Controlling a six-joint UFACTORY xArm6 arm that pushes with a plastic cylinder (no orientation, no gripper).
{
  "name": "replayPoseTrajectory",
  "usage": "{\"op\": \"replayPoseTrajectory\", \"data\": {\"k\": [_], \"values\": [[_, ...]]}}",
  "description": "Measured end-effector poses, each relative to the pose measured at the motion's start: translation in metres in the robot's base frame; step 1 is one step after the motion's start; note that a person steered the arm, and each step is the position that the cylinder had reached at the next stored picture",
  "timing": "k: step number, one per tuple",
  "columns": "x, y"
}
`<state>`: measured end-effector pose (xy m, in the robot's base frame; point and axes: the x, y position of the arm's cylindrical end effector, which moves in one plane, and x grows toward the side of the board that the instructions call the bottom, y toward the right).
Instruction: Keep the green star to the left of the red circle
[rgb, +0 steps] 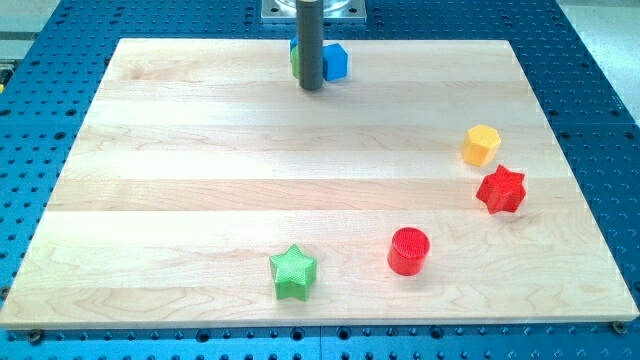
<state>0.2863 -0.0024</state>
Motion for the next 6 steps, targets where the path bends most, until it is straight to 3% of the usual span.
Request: {"op": "replayPoseTrajectory", "data": {"k": [2, 3, 4, 5, 6], "values": [[0.223, -0.029], [0.309, 0.049], [0.33, 0.028], [0.296, -0.036], [0.231, -0.034]]}}
